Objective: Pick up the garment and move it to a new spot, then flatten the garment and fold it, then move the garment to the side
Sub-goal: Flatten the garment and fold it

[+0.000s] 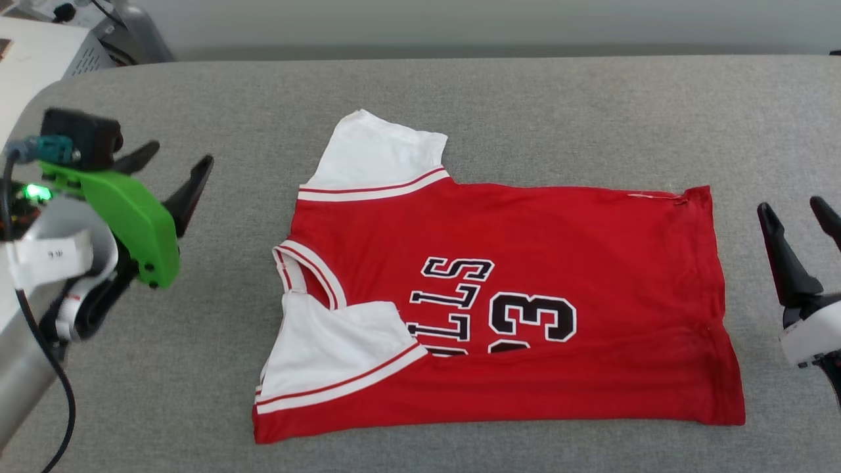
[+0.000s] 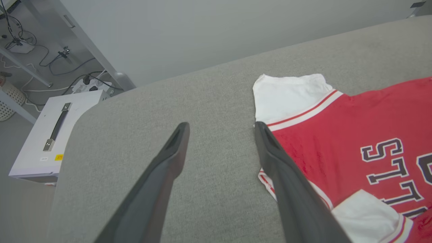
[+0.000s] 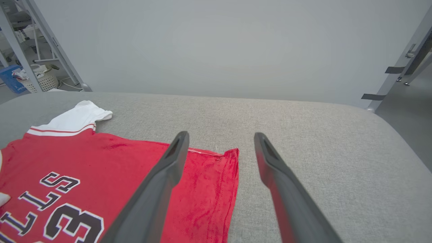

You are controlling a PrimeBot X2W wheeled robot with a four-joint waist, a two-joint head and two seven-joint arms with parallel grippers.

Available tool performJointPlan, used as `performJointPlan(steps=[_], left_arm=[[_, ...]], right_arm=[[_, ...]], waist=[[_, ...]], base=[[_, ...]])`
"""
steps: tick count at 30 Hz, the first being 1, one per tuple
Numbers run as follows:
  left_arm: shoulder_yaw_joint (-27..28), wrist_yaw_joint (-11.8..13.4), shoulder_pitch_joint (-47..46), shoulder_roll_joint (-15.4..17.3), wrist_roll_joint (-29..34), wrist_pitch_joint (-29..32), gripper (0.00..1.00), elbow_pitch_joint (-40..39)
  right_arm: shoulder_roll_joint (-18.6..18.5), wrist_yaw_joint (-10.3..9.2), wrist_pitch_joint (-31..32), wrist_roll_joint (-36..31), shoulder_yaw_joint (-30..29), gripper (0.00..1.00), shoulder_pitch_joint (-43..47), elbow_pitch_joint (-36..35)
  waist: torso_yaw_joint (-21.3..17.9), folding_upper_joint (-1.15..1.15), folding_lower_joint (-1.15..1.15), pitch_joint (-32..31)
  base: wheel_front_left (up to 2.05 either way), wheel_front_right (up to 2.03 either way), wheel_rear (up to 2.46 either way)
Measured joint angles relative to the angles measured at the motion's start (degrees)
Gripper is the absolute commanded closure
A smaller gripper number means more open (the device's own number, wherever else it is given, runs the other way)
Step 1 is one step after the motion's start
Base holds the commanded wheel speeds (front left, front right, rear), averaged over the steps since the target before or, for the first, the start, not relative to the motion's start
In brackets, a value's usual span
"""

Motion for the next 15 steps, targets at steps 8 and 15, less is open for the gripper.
performJointPlan(steps=[8,15], left_arm=[[0.6,-3.2,-18.7,-7.7,5.0,2.8,0.00,8.0],[-2.2,-8.6,-31.5,-12.8,1.4,18.9,0.00,19.6]], right_arm=[[7.5,0.00,-7.8,-6.7,-2.2,0.00,-3.8,-6.9],[9.7,0.00,-8.1,-7.3,0.5,0.00,-6.3,-8.6]], waist=[[-2.3,0.00,0.01,6.3],[-5.1,0.00,0.01,12.5]], base=[[0.00,0.00,0.00],[0.00,0.00,0.00]])
